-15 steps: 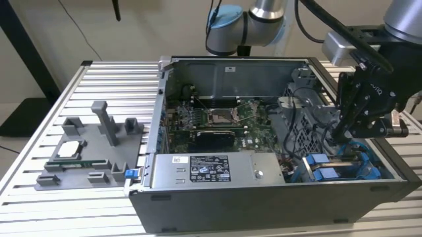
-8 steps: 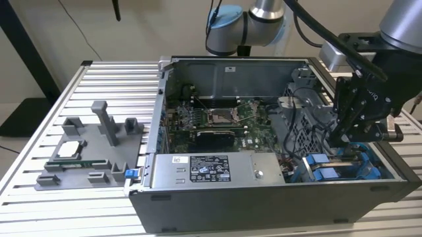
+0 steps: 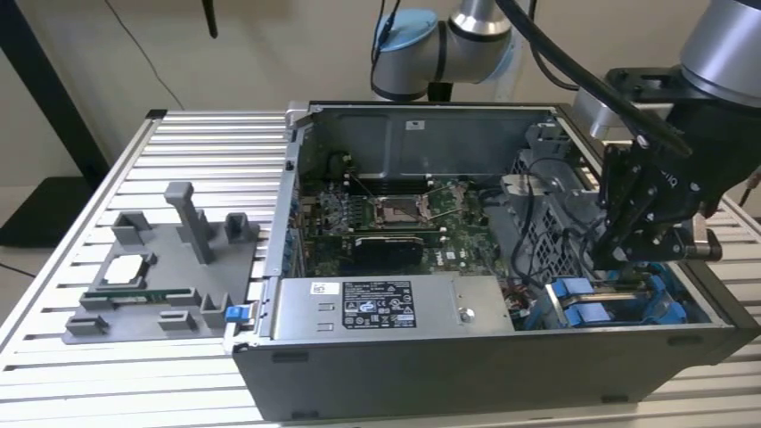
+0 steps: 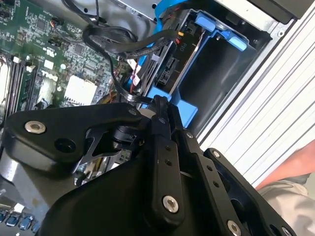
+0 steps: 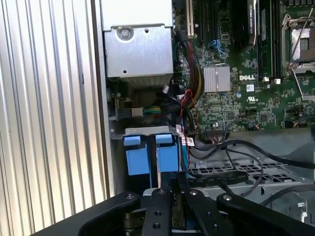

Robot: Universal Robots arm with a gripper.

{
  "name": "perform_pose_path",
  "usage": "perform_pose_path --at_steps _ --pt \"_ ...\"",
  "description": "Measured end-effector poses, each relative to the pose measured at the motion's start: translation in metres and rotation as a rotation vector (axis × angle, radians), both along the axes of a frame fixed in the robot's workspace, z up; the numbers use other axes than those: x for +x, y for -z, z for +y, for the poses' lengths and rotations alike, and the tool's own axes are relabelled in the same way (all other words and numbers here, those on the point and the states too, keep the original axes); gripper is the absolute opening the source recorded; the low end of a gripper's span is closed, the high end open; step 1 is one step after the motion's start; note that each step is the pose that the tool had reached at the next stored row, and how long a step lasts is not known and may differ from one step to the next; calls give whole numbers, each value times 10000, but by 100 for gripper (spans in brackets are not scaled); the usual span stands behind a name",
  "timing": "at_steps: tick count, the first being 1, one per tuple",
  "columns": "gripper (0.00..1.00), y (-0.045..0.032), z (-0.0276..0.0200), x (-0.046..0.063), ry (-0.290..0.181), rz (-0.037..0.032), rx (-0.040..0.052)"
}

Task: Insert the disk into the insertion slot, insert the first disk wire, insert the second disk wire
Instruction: 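Insert the second disk wire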

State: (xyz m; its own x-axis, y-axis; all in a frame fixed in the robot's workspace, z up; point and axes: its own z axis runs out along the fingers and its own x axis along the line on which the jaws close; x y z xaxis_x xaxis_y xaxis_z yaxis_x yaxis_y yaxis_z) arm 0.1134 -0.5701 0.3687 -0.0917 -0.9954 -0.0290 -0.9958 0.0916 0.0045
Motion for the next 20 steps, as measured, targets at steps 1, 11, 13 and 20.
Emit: perform_pose_path --at_steps 1,11,13,20 --pt "0 13 0 4 0 0 -2" --pt "0 69 0 26 2 0 -1" --pt "0 75 0 28 1 0 -1" --pt "0 88 0 32 1 0 -1"
